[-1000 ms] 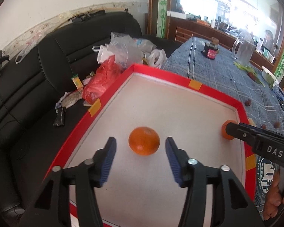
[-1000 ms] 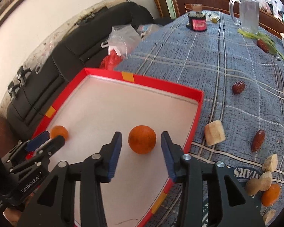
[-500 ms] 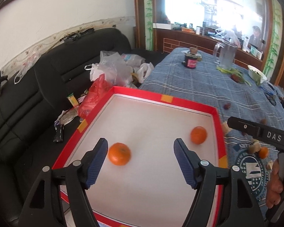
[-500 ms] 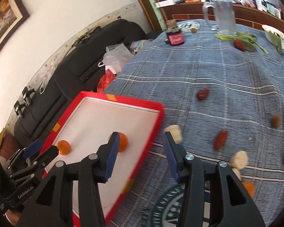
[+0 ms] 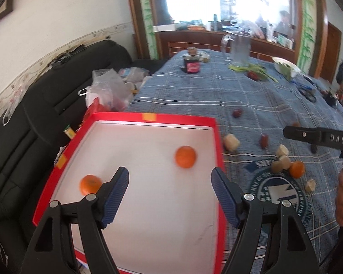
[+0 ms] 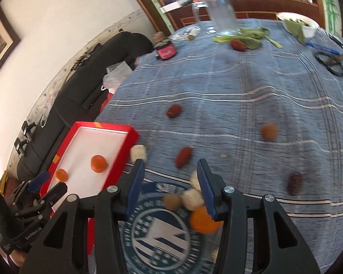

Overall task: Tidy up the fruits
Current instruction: 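Grasp another orange with the right gripper while the left gripper reaches the pile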

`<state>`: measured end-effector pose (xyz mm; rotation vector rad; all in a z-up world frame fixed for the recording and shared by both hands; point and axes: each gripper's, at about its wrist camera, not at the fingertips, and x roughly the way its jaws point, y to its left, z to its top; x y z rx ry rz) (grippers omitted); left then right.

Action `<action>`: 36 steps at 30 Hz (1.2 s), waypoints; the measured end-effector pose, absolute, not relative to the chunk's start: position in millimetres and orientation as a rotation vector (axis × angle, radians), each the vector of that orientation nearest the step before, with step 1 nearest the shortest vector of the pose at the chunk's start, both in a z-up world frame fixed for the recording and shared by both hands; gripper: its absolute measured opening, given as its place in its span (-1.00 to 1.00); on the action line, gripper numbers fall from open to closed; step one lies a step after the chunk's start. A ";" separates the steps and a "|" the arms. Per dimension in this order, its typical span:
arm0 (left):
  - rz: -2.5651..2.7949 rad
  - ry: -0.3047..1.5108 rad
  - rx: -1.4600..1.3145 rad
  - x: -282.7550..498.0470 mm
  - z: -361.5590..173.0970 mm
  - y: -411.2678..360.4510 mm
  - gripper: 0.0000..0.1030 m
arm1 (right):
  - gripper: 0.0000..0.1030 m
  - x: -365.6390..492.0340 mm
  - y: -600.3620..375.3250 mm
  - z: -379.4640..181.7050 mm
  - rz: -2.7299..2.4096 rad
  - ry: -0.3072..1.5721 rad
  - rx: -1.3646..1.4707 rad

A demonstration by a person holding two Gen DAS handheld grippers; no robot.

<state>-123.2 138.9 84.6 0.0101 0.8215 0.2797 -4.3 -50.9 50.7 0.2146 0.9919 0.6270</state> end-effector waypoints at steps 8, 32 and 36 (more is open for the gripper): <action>0.183 0.856 0.061 -113.3 74.5 98.3 0.45 | -0.03 -1.7 -80.7 38.9 0.634 1.078 0.243; 0.098 0.907 0.104 -98.5 58.4 64.9 0.45 | -0.30 -22.9 -48.5 12.8 0.589 1.102 -0.080; 0.073 0.918 0.122 -90.8 56.7 56.1 0.45 | -0.35 -20.5 -54.7 14.1 0.595 1.116 -0.061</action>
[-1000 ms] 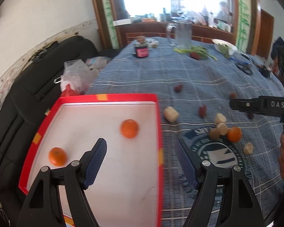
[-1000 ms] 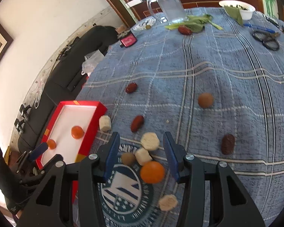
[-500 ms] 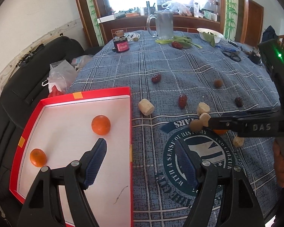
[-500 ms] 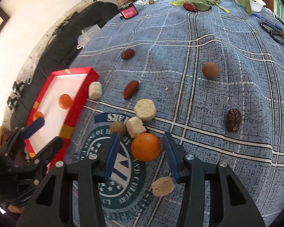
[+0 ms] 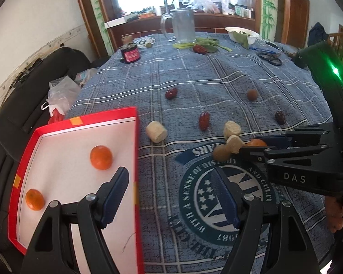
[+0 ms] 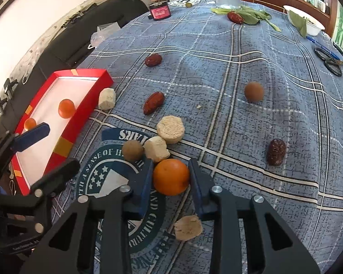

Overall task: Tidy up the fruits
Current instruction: 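Grasp another orange with the right gripper while the left gripper reaches the pile, then close the left gripper on a brown round fruit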

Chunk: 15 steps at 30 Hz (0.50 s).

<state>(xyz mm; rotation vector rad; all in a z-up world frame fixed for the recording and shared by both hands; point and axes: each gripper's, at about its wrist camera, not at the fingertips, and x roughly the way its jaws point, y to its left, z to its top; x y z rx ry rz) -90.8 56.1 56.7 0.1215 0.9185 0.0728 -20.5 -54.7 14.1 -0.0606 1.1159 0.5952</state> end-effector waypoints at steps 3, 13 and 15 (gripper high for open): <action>0.039 0.927 0.128 -85.2 55.0 48.6 0.45 | -0.35 -17.0 -64.2 18.0 0.591 1.111 -0.022; -0.030 0.971 0.144 -60.0 40.4 28.7 0.40 | -0.35 0.5 -99.8 31.1 0.523 1.077 0.169; -0.036 0.978 0.144 -56.6 37.5 26.8 0.34 | -0.35 1.5 -100.8 31.1 0.517 1.078 0.178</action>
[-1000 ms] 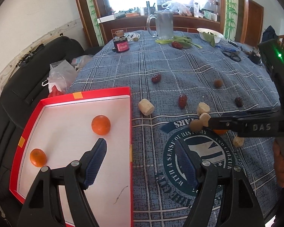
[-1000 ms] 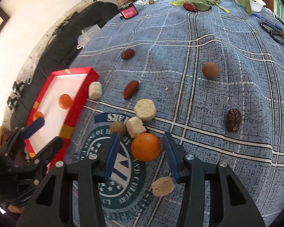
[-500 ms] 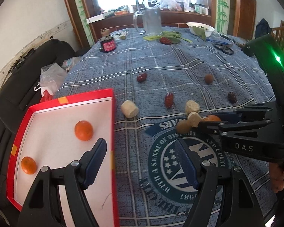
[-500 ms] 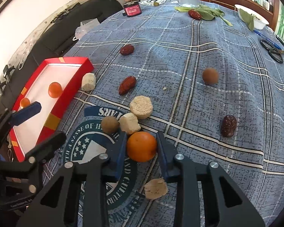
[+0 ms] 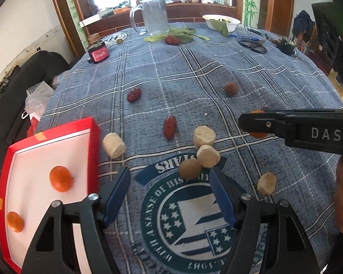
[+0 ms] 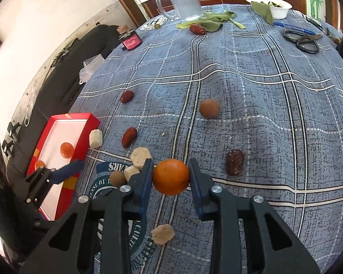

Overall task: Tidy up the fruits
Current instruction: 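Close the left gripper on a brown round fruit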

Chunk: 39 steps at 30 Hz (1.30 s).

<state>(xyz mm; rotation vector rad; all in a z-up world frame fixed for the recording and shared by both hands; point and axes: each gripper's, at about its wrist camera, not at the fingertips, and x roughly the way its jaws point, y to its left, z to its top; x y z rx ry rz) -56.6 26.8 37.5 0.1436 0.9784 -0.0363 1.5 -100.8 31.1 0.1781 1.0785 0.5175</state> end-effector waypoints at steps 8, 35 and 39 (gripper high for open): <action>-0.062 1.015 0.123 -45.3 26.9 24.3 -0.15 | -0.35 2.2 -100.0 28.9 0.520 1.084 0.185; 0.002 0.805 -0.032 -110.7 86.7 94.7 -0.57 | -0.35 -7.9 -79.1 33.3 0.552 0.991 0.155; 0.071 0.749 -0.050 -128.4 99.7 125.2 -0.57 | -0.35 -14.1 -61.4 39.2 0.561 0.976 0.170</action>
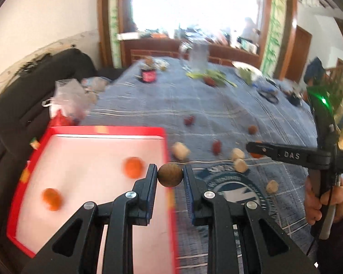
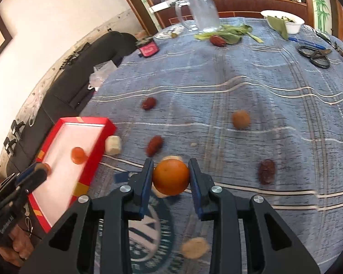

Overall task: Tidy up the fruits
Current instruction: 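Close the left gripper on a brown round fruit, then carry the orange and brown fruit over the tray with both grippers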

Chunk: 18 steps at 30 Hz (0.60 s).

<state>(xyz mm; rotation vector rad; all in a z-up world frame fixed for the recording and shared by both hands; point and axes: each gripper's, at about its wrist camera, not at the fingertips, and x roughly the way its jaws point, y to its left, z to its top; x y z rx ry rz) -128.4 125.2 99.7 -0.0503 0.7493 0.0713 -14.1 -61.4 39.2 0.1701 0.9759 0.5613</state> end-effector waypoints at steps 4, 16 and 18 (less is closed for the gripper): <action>0.128 0.723 -0.073 -141.9 103.9 152.4 -0.58 | -0.35 -32.1 -20.1 55.6 0.629 0.934 0.146; 0.270 0.729 -0.145 -168.9 86.1 219.5 -0.57 | -0.35 -74.7 97.8 70.6 0.807 0.912 0.032; 0.283 0.738 -0.153 -169.7 82.2 225.9 -0.57 | -0.36 -76.5 104.6 66.8 0.805 0.918 0.016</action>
